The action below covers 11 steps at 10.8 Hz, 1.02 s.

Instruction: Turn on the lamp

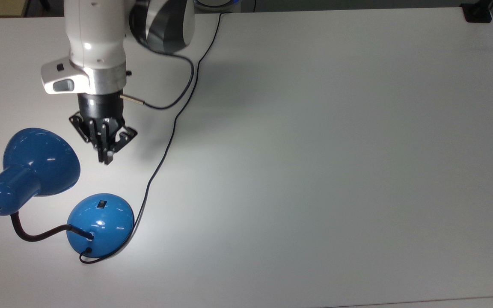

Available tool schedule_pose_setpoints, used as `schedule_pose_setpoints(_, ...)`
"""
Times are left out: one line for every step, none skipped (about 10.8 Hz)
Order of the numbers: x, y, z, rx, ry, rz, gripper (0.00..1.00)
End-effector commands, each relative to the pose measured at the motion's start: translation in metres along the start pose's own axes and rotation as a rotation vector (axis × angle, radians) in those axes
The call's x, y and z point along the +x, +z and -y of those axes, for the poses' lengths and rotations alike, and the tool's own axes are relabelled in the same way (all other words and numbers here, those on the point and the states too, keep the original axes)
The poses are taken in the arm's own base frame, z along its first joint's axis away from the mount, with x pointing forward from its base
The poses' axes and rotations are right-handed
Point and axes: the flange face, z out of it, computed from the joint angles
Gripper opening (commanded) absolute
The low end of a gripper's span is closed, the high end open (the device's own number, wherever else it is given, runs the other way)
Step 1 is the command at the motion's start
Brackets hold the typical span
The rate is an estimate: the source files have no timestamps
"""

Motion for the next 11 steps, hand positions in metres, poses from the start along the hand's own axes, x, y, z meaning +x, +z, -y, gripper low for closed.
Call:
schedule_pose_setpoints(-0.021, -0.091, 0.010, 0.046, -0.005, 0.214, 0.54)
schedule_pose_setpoints(-0.024, -0.117, 0.008, 0.040, -0.015, 0.292, 0.78)
schedule_pose_setpoints(-0.025, -0.142, 0.005, 0.029, -0.036, 0.355, 1.00)
schedule_pose_setpoints(-0.025, -0.162, 0.004, 0.027, -0.048, 0.403, 1.00)
schedule_pose_setpoints(-0.024, -0.173, 0.003, 0.026, -0.064, 0.438, 1.00)
schedule_pose_setpoints(-0.026, -0.176, 0.001, 0.015, -0.087, 0.461, 1.00)
schedule_pose_setpoints(-0.025, -0.178, -0.001, -0.001, -0.116, 0.461, 1.00)
schedule_pose_setpoints(-0.019, -0.187, -0.003, 0.001, -0.111, 0.446, 1.00)
schedule_pose_setpoints(-0.021, -0.187, -0.004, -0.006, -0.114, 0.463, 1.00)
schedule_pose_setpoints(-0.020, -0.187, -0.003, -0.005, -0.114, 0.460, 1.00)
schedule_pose_setpoints(-0.020, -0.187, -0.004, -0.004, -0.112, 0.457, 1.00)
